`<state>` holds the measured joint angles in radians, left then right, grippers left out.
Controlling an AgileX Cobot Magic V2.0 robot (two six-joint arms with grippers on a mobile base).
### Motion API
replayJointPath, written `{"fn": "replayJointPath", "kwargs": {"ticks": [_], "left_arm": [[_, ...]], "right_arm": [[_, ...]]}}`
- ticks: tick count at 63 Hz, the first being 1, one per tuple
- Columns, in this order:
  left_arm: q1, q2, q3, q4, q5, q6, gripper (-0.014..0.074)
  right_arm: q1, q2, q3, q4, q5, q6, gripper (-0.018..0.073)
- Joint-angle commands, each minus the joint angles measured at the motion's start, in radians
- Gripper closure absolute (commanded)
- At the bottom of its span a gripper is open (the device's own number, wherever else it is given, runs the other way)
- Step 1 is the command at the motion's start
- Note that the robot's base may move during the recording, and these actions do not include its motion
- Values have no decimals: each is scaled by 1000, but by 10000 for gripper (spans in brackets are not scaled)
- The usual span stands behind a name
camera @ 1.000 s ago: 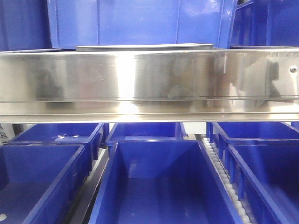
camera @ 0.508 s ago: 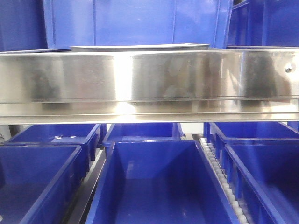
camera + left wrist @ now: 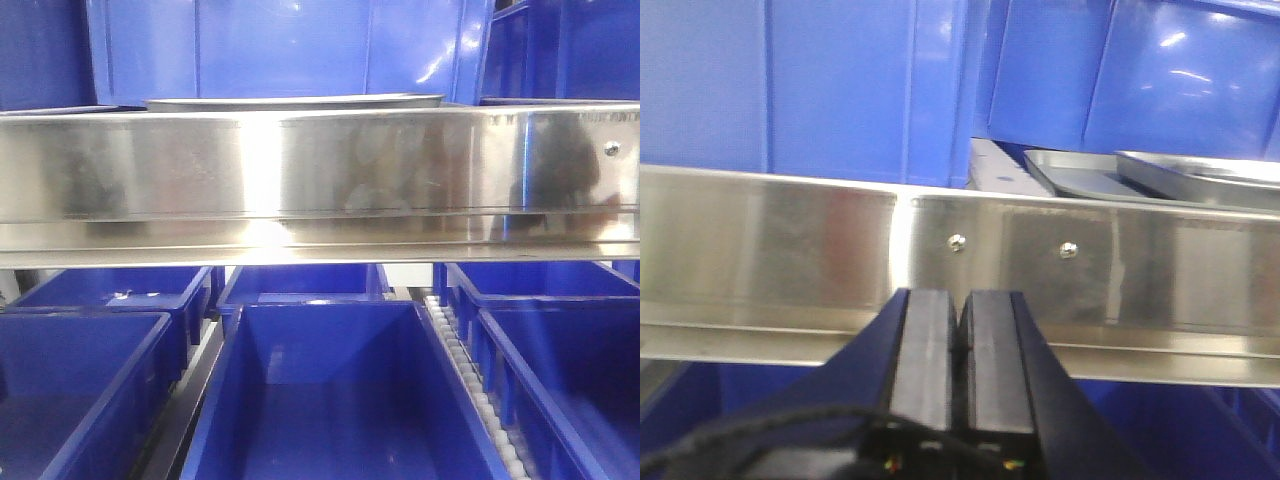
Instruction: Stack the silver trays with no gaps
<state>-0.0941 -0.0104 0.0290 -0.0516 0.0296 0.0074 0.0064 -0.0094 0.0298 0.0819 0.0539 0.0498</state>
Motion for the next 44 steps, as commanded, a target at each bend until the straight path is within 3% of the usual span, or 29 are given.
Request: {"fn": "replayJointPath", "kwargs": {"ticks": [1,44], "left_arm": [[1,-14,-3,-6,-85,3,644],[1,-14,-3,-6,-85,3,644]], "right_arm": [[-7,-20,0,-1,-93,-13,500],[-7,-20,0,-1,-93,-13,500]]}}
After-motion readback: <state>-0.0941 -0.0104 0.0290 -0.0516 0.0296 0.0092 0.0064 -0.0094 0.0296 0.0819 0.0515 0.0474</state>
